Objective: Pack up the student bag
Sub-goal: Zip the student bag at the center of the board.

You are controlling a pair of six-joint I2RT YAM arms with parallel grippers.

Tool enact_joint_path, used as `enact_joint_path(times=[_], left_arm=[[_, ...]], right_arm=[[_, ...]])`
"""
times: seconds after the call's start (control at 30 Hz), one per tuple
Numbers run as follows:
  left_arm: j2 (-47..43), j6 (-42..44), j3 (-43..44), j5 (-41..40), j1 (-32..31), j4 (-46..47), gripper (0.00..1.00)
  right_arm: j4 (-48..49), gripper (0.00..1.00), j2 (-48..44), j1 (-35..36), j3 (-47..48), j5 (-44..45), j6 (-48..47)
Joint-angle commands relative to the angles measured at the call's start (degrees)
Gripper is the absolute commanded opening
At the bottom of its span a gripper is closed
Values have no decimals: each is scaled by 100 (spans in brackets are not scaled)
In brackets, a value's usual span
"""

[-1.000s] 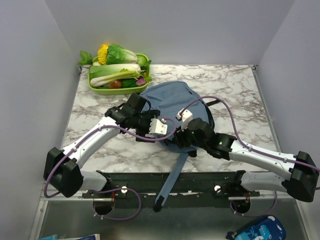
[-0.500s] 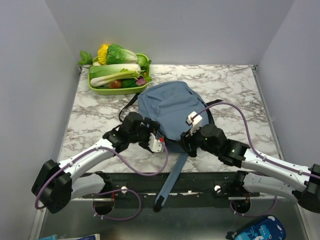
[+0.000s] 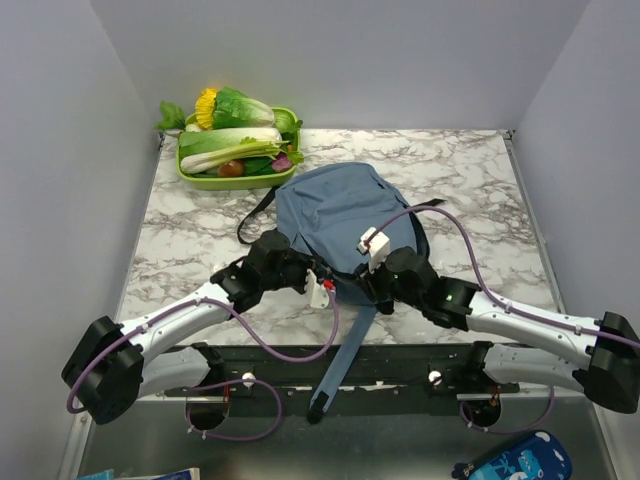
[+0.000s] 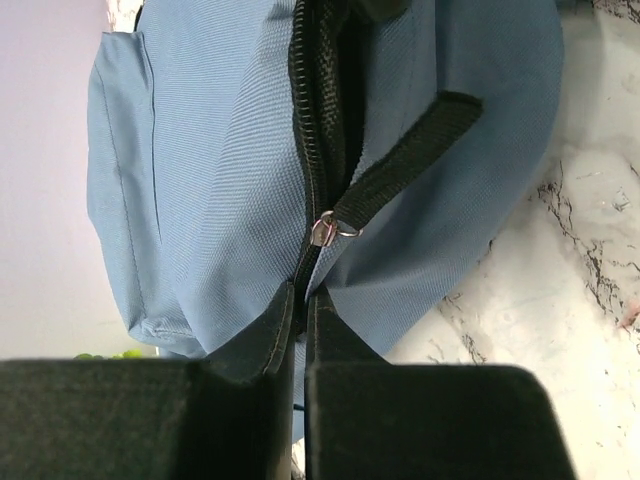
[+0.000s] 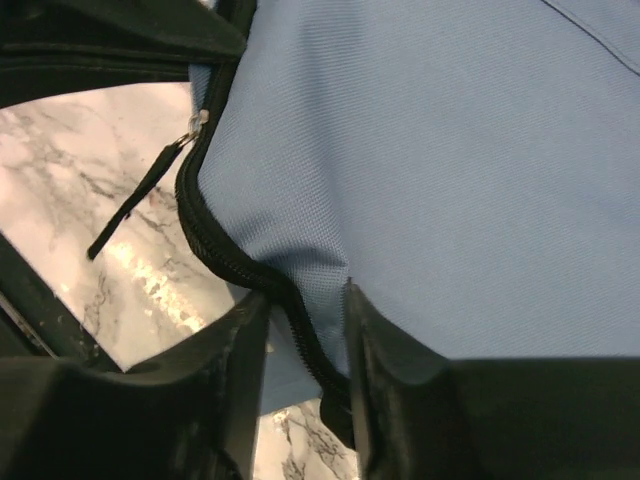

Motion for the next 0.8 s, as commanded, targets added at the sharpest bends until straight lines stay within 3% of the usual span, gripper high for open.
enact_joint_path(times=[0.0, 0.1, 0.2, 0.4, 0.77], left_arm=[[-268, -326, -12, 129, -166, 81, 8], [-434, -396, -12, 103, -228, -183, 6], [-628, -414, -126, 50, -280, -306, 6], [-874, -397, -477, -55, -456, -228, 6], [-1094, 411, -1198, -529, -799, -25, 6]], right_arm=[[452, 29, 292, -41, 308, 664, -197], [532, 10, 380, -155, 387, 814, -197], [690, 1, 362, -410, 474, 937, -101], [603, 1, 423, -709, 642, 841, 172], [295, 1, 310, -823, 747, 1087, 620]])
